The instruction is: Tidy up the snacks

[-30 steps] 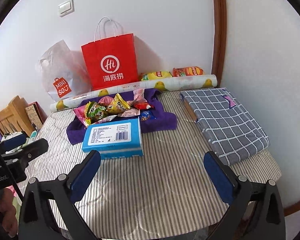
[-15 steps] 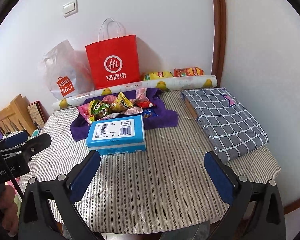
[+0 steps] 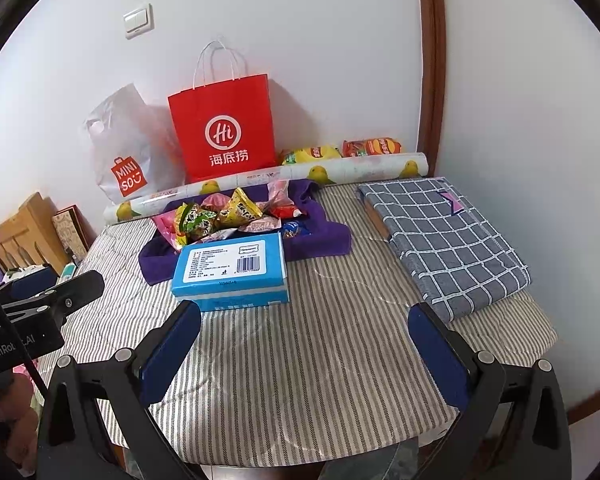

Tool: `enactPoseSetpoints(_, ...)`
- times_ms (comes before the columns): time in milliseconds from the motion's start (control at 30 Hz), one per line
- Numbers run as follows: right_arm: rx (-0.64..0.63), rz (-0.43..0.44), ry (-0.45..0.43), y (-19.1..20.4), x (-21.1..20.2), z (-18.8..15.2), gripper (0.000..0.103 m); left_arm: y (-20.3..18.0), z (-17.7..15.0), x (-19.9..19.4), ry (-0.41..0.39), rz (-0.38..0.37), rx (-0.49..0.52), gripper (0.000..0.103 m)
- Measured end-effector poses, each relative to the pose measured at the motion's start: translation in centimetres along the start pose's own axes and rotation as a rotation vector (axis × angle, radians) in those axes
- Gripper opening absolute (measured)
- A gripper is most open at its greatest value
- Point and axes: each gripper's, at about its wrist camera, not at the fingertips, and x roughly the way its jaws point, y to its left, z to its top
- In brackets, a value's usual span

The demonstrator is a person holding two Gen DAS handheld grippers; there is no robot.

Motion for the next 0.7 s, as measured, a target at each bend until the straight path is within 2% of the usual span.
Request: enactPoseSetpoints(700,0.0,0.002,-0.005,0.17,-0.48,-0.07,0.102,-0.08,-0.06,-0.25,0.002,0.001,-0.003,0.092)
